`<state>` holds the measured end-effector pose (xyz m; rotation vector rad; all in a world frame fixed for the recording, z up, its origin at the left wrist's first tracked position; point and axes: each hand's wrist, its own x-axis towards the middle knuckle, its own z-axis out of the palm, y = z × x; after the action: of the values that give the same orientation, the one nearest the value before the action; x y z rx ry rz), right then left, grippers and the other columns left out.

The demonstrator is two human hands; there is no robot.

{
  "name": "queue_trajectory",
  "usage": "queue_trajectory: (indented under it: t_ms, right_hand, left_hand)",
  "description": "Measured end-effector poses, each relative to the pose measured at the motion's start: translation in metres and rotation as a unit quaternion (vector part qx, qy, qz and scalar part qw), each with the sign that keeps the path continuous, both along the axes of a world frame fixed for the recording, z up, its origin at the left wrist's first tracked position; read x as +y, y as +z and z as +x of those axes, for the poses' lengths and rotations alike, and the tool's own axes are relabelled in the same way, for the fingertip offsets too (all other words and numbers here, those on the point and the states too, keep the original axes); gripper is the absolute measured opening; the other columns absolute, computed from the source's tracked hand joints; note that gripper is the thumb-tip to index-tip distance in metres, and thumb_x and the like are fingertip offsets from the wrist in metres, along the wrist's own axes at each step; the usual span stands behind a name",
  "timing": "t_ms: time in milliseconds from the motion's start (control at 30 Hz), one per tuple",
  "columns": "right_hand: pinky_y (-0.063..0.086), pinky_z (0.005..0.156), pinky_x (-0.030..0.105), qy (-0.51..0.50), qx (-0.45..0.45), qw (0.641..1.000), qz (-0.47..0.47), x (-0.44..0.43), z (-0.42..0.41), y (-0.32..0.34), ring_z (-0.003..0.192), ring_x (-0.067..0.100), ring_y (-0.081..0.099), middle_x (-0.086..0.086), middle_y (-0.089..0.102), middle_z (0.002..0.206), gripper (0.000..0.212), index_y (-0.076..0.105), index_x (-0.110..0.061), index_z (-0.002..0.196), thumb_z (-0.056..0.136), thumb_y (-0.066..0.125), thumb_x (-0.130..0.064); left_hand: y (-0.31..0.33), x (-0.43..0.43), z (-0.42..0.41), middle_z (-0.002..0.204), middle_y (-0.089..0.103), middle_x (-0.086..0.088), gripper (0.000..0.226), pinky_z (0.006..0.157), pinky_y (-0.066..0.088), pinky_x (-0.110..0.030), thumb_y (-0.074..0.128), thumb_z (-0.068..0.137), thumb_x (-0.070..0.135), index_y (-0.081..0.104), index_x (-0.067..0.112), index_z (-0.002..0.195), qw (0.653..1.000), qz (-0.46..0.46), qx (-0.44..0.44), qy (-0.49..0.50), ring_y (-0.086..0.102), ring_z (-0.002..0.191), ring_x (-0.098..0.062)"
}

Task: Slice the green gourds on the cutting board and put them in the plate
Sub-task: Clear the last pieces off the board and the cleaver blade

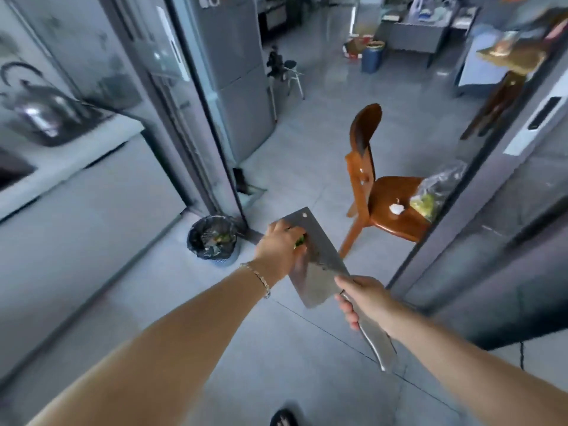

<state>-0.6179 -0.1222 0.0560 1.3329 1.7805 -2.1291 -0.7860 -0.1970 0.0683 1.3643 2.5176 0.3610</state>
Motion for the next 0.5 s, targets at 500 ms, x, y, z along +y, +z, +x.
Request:
queue_trajectory:
  t_ms: [500]
  right_hand:
    - [0.033, 0.039, 0.023, 0.169, -0.009, 0.985, -0.04, -0.001, -0.323, -0.029, 0.032, 0.014, 0.034, 0.002, 0.043, 0.044, 0.036, 0.045, -0.007, 0.066, 0.098, 0.044, -0.022]
  left_hand:
    - [-0.048, -0.05, -0.287, 0.137, 0.04, -0.002, 0.037, 0.101, 0.036, -0.034, 0.047, 0.096, 0.026, 0.05, 0.022, 0.132, 0.986, -0.031, -0.021, 0.164, 0.033, 0.126, -0.022]
